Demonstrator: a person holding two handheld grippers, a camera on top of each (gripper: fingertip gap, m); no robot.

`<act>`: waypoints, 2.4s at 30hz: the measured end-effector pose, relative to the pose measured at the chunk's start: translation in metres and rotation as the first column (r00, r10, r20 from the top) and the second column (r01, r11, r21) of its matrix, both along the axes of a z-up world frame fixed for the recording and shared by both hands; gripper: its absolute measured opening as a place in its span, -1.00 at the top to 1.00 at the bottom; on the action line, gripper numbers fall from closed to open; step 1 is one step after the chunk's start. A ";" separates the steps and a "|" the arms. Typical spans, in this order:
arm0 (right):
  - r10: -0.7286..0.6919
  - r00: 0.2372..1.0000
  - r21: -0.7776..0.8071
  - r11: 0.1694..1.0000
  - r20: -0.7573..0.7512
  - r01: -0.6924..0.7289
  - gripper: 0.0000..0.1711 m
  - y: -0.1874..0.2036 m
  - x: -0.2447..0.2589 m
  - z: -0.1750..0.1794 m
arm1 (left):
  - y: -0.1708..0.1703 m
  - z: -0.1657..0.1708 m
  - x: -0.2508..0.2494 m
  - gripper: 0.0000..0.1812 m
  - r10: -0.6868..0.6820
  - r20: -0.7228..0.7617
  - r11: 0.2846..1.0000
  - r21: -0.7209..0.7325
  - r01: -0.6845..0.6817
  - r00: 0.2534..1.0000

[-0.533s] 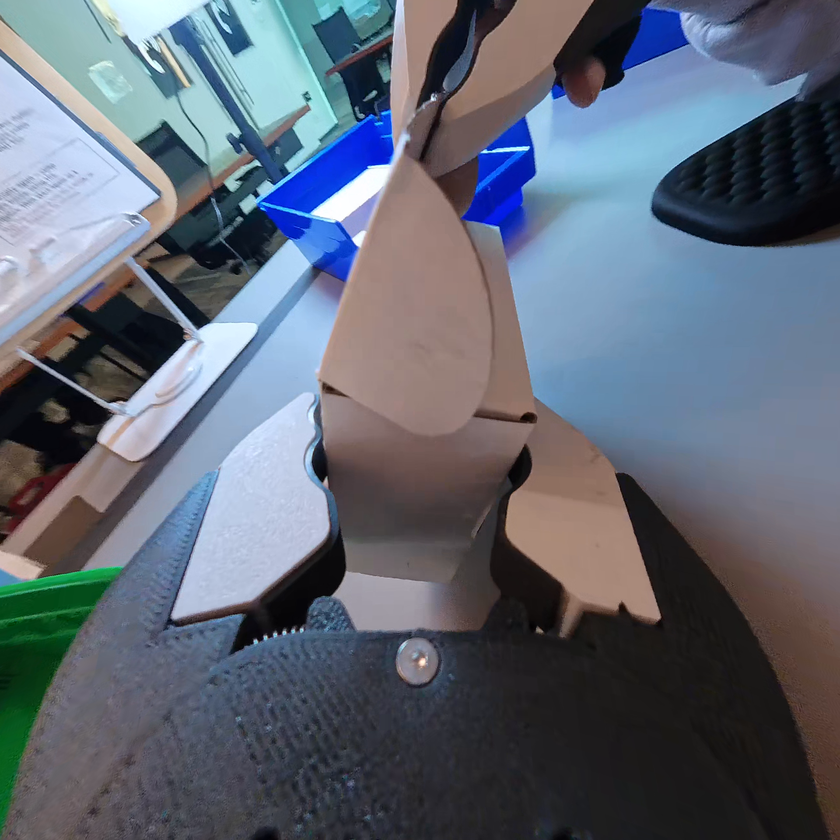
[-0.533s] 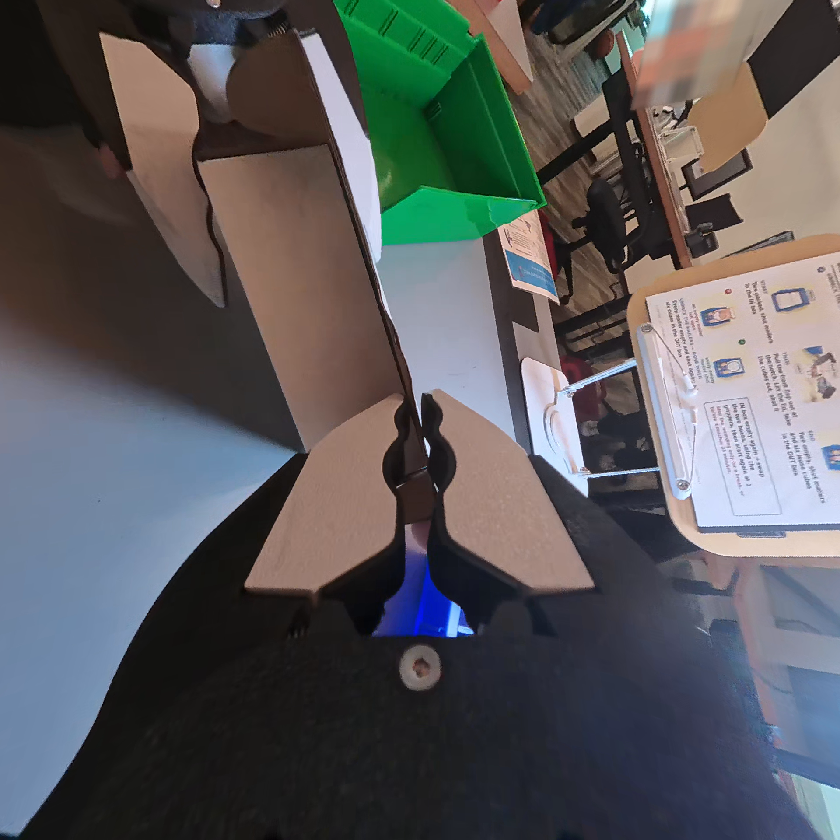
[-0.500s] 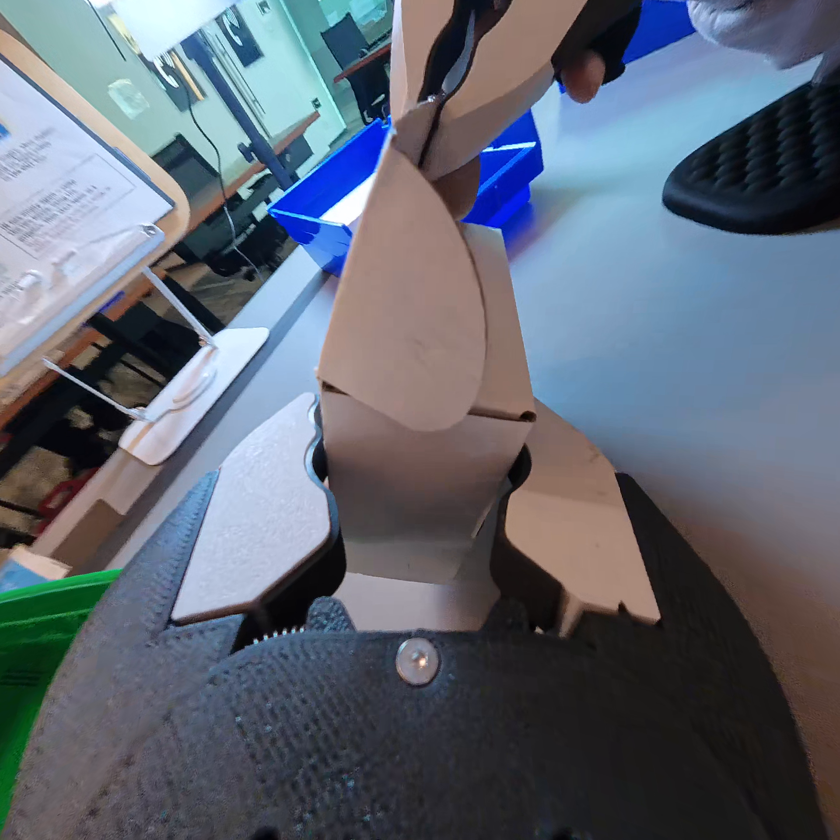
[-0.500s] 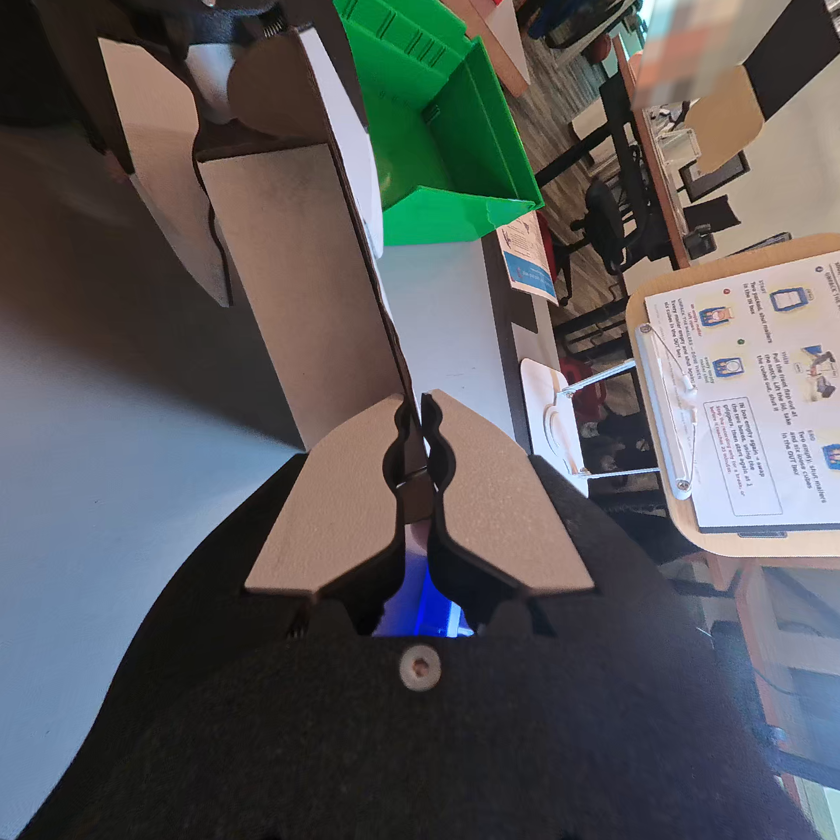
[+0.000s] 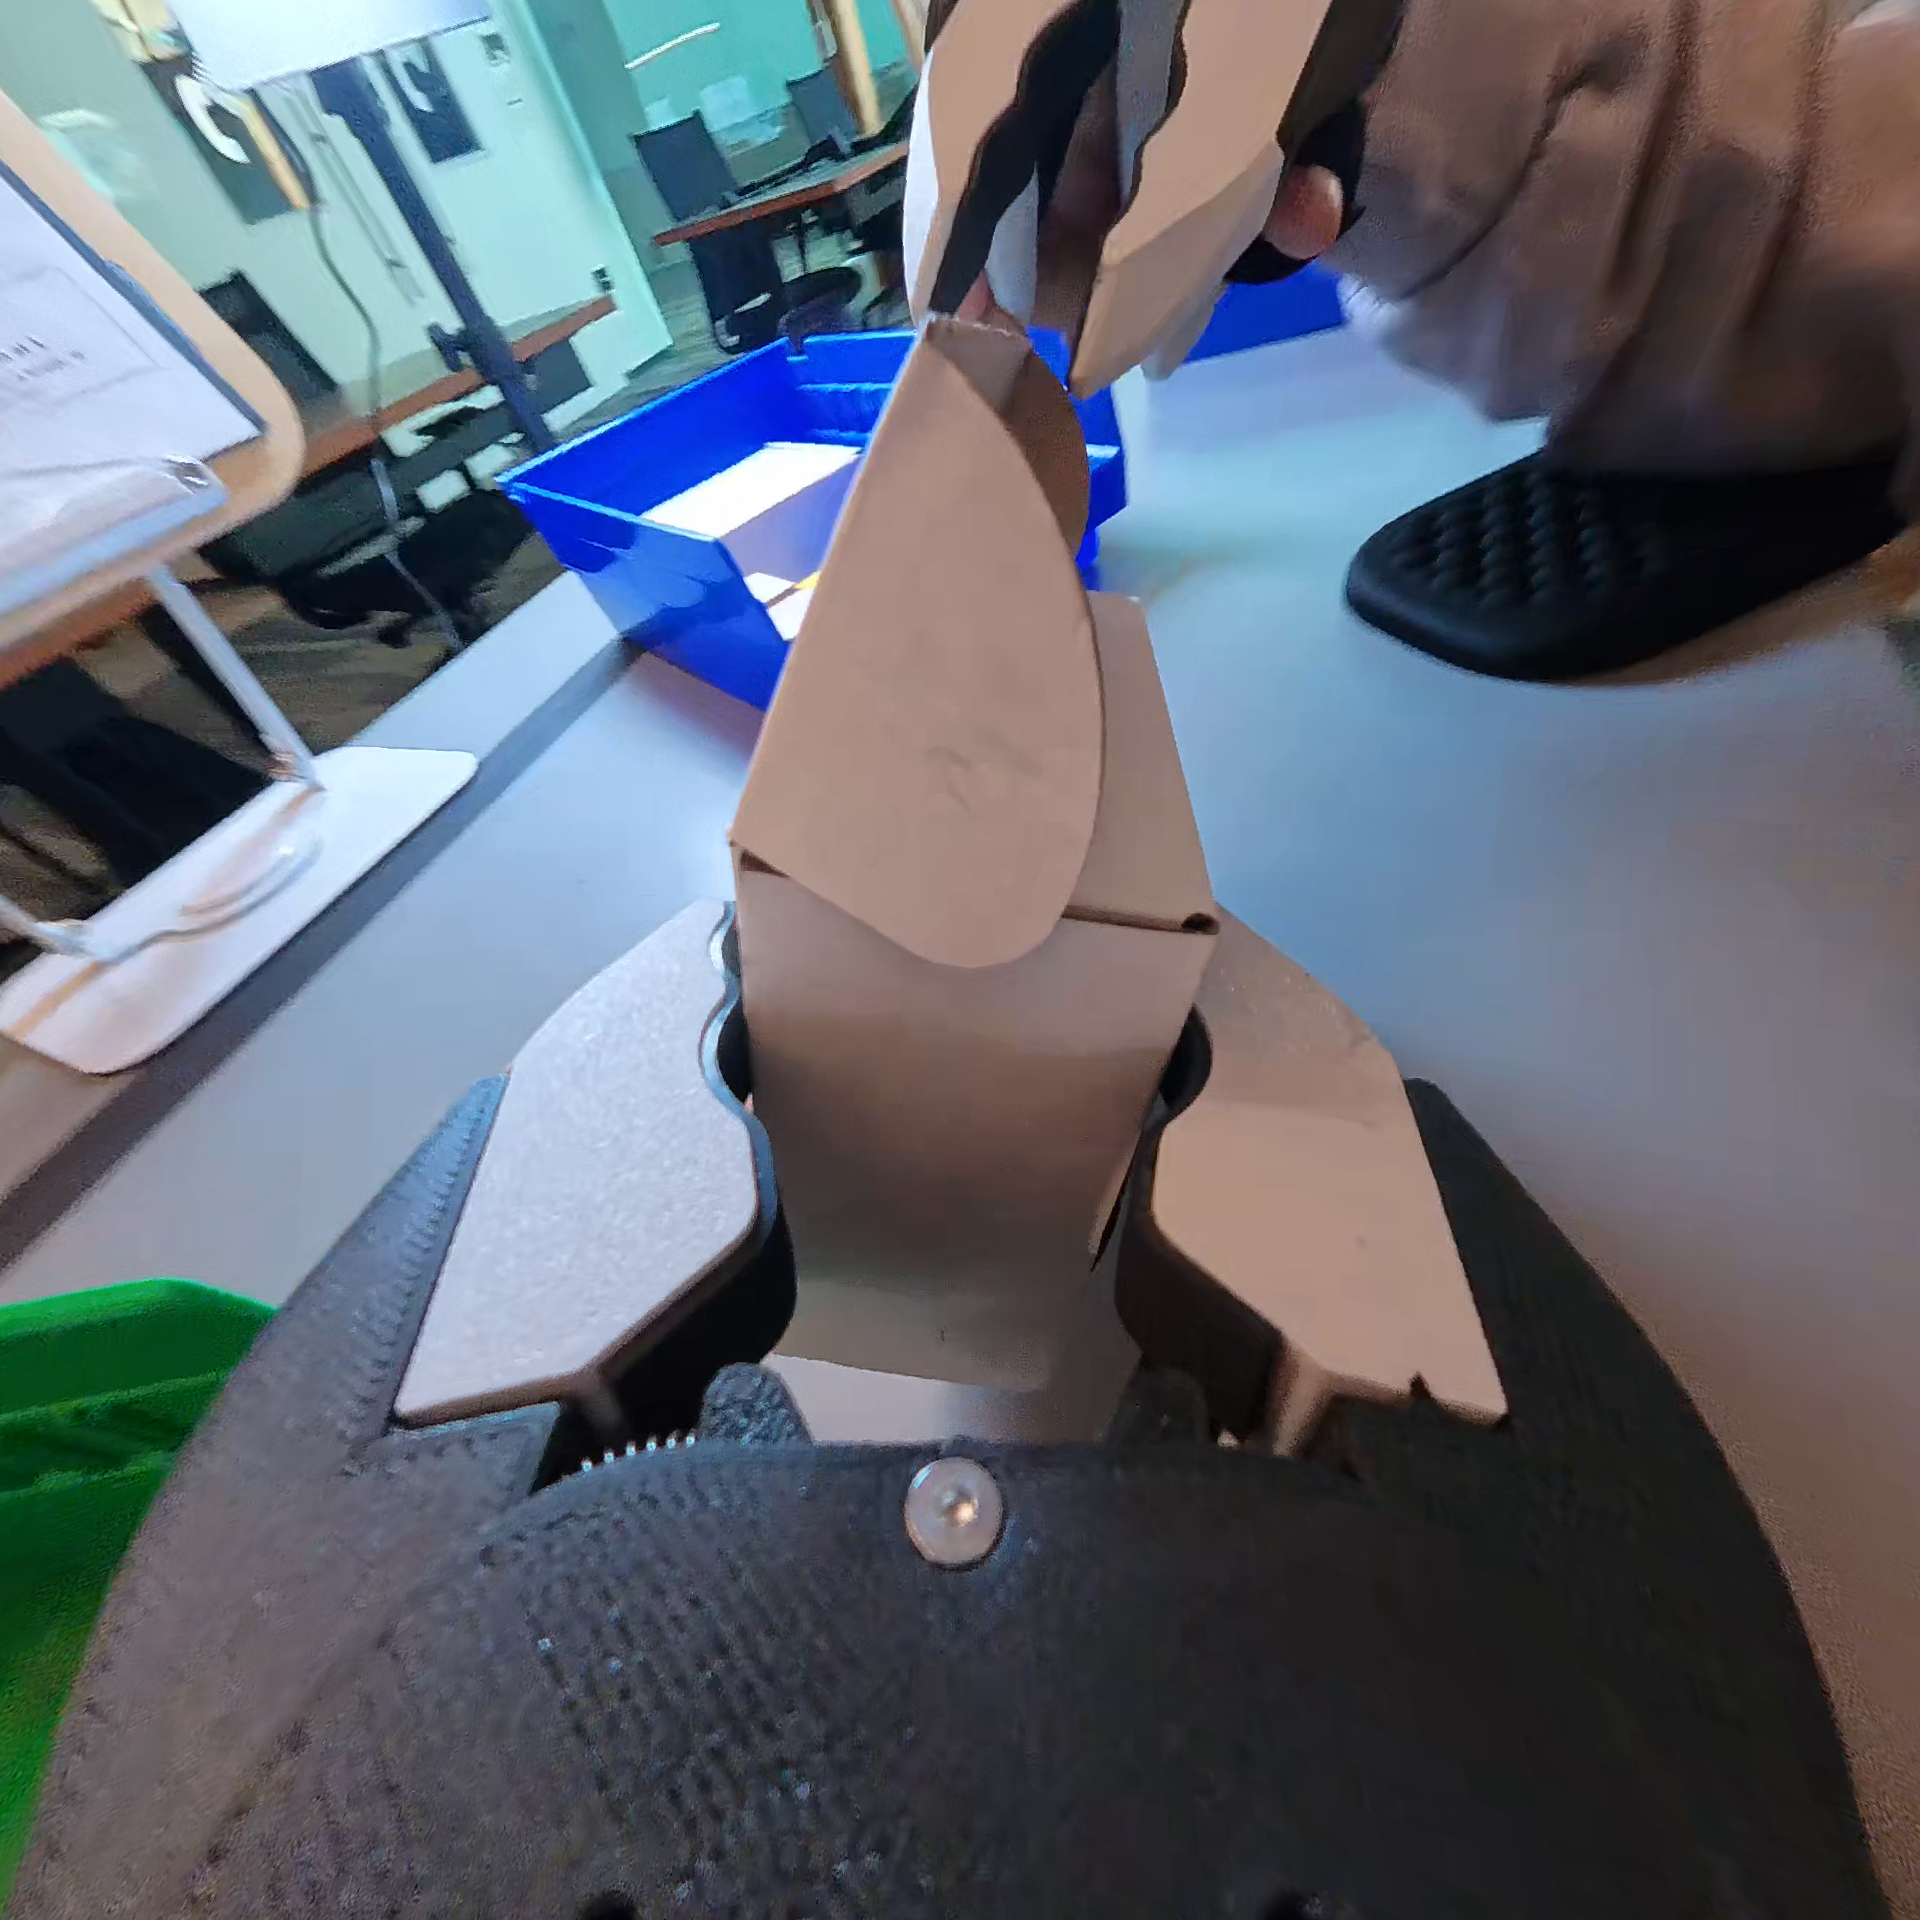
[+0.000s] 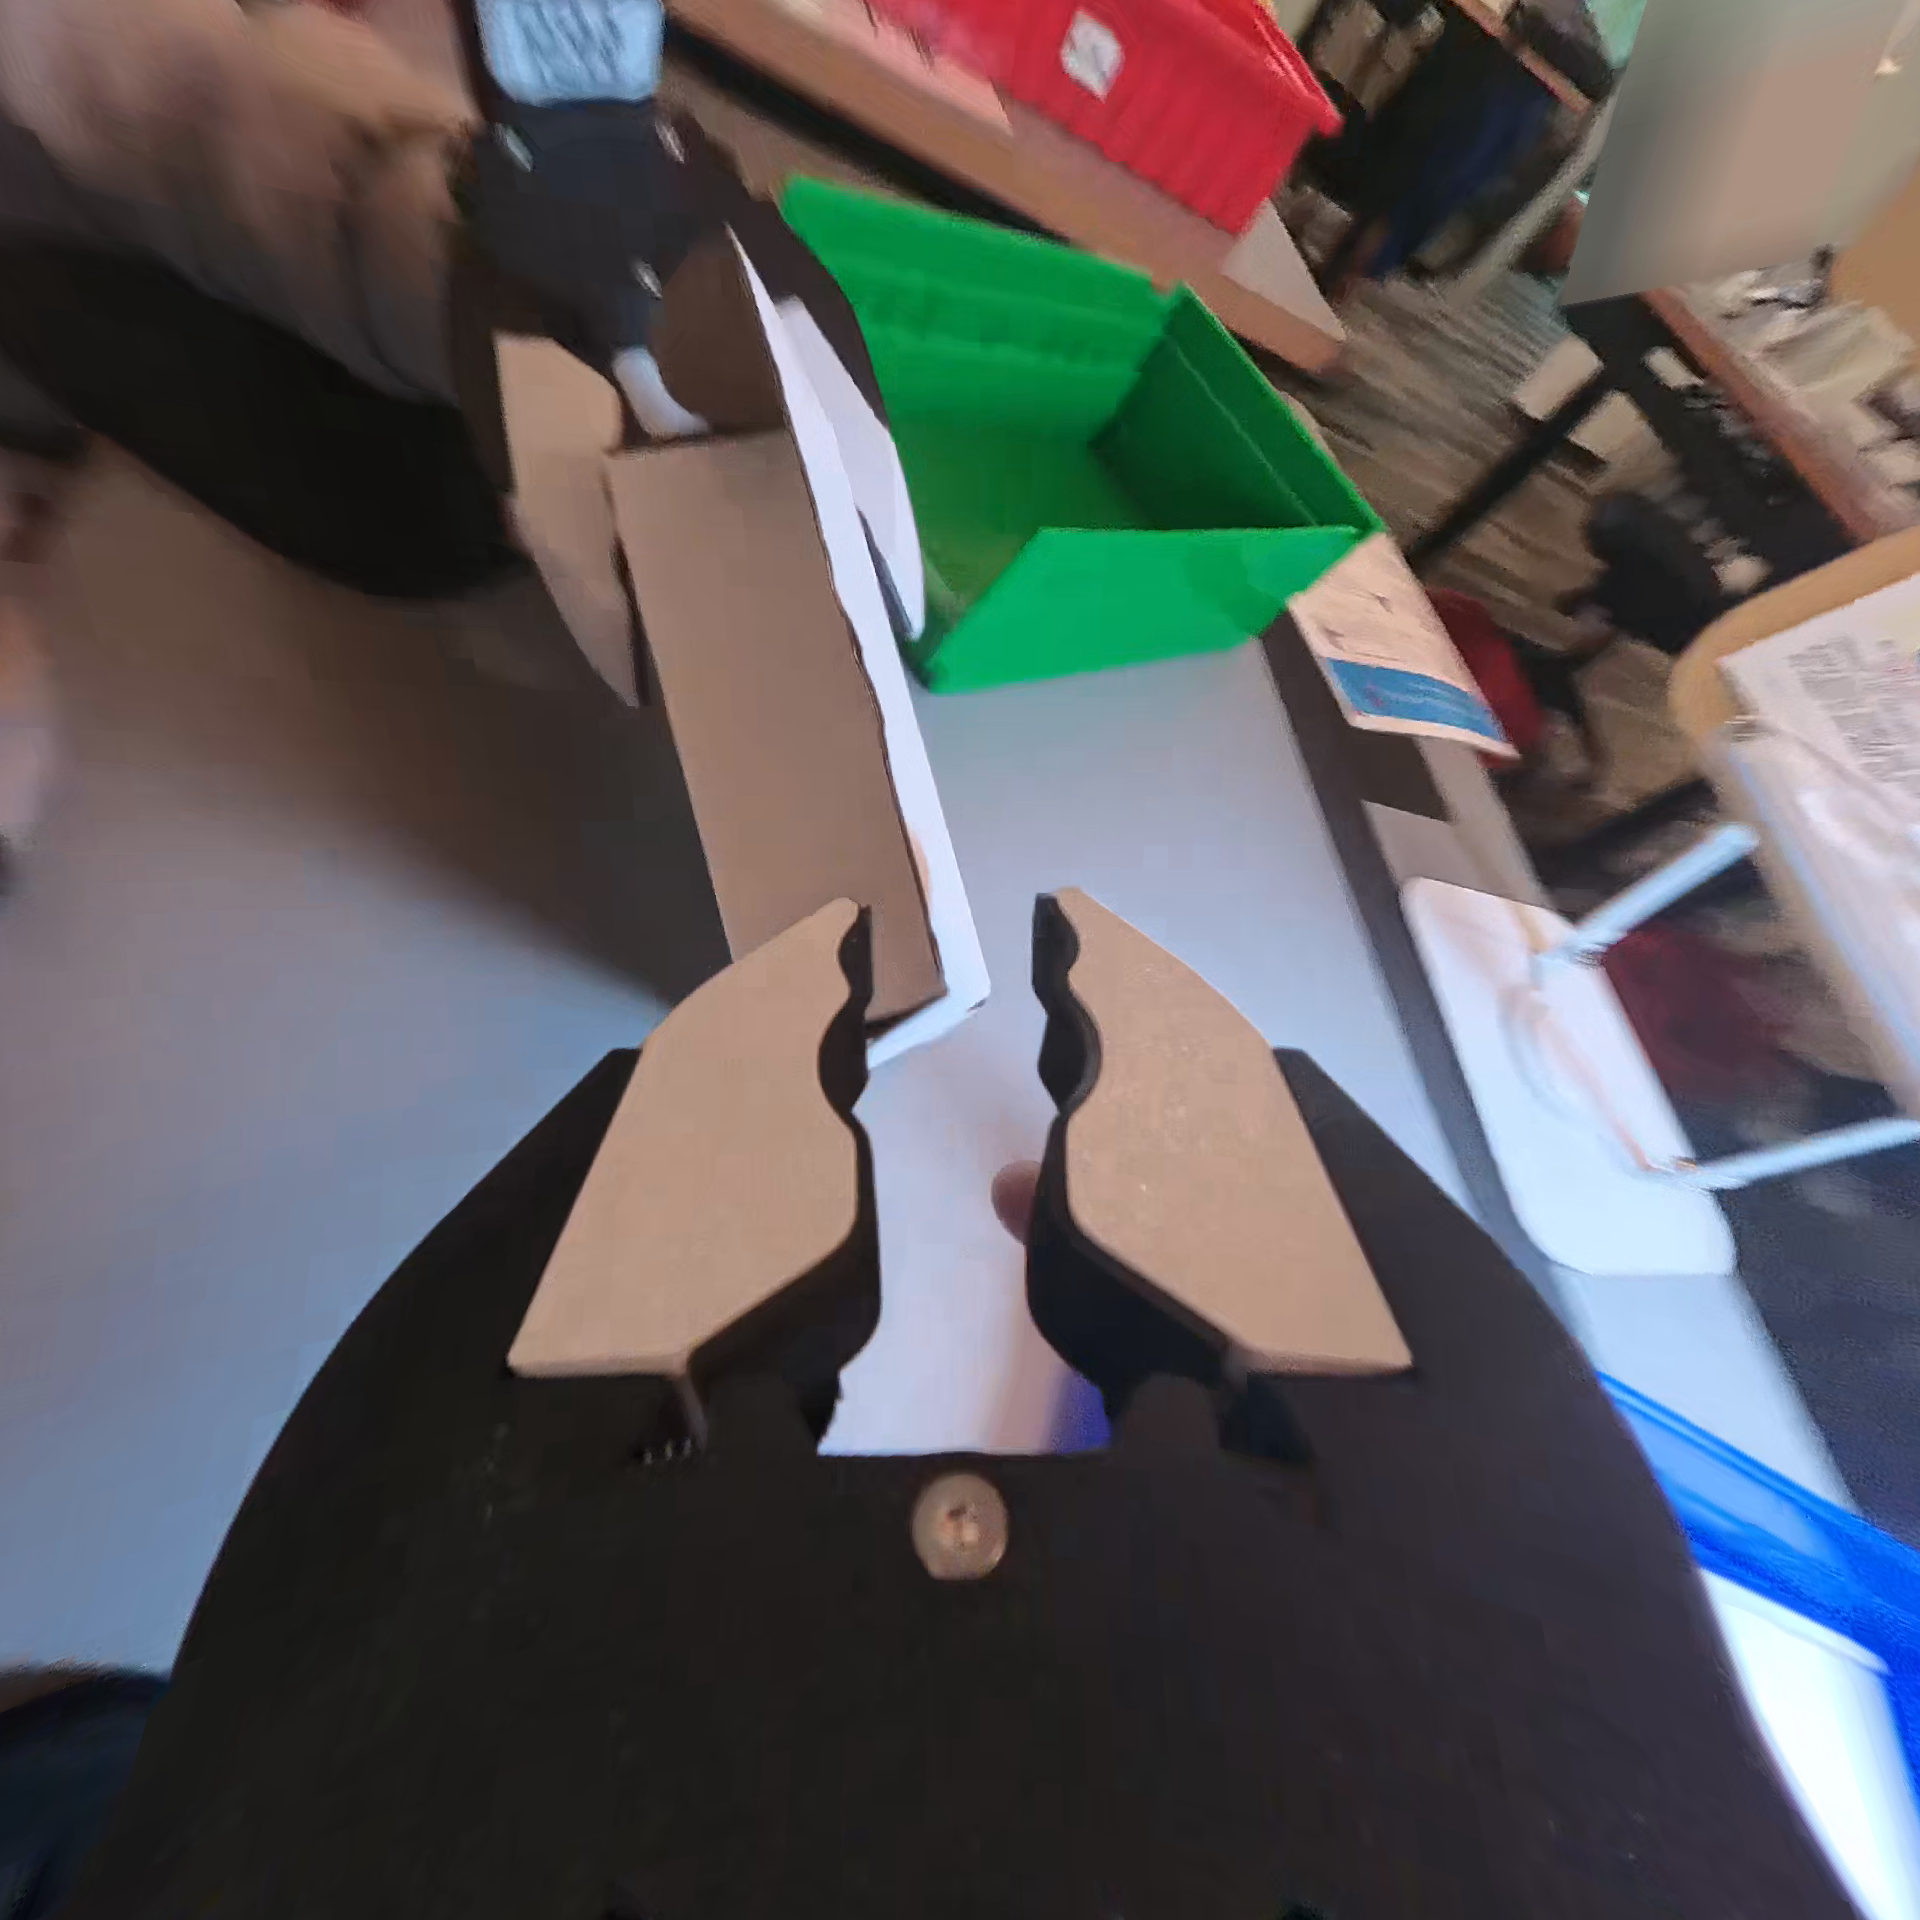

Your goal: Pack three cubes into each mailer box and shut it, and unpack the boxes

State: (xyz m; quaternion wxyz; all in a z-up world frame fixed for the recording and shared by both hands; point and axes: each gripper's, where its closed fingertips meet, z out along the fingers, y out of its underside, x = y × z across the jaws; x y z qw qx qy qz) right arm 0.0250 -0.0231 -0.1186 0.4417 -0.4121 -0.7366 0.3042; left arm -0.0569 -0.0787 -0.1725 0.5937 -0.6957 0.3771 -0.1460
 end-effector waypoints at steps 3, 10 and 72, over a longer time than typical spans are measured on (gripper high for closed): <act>0.123 0.992 -0.189 0.975 0.012 -0.119 0.56 -0.002 0.015 -0.006 | -0.006 -0.003 0.002 0.15 -0.078 0.113 0.992 -0.092 0.088 0.990; 0.283 0.955 -0.300 0.922 0.085 -0.246 0.51 -0.021 0.015 -0.038 | -0.014 -0.013 0.010 0.15 -0.161 0.185 0.963 -0.187 0.196 0.969; 0.133 0.989 -0.244 0.959 -0.062 -0.144 0.63 -0.036 0.016 -0.034 | -0.018 -0.040 0.017 0.15 -0.237 0.163 0.902 -0.330 0.279 0.958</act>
